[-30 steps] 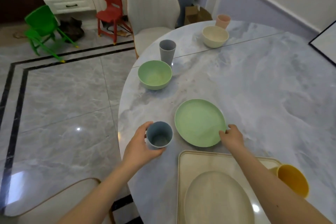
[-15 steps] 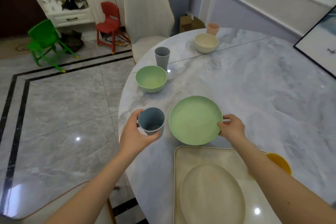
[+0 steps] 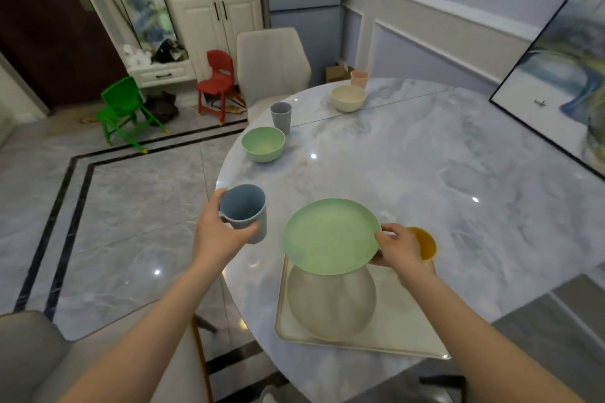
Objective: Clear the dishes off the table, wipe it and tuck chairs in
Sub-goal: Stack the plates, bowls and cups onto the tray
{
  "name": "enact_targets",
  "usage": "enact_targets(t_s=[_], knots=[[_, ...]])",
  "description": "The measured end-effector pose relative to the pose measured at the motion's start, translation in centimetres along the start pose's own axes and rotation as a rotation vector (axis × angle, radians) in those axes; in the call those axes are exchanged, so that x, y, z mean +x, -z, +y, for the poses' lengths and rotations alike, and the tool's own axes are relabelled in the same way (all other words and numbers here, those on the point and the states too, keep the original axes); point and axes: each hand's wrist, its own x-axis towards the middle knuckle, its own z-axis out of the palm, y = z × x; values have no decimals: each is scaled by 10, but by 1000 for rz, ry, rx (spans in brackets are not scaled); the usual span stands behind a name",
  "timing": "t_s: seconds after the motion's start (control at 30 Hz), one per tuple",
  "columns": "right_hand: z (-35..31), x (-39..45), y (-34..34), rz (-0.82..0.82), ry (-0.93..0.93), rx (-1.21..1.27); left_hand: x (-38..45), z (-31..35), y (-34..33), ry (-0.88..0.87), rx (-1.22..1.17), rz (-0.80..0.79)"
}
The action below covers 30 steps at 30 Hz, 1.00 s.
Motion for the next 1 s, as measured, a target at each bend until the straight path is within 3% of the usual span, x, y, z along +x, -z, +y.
enact_targets(t_s=[0.53, 0.77, 1.0], knots=[[82, -43, 27, -79, -44, -71, -83, -26, 2, 157, 52, -54], [106, -37, 23, 25, 22, -428, -86, -39, 2, 178, 85, -94], [106, -26, 12, 11, 45, -542, -76, -46, 0, 184, 82, -115]])
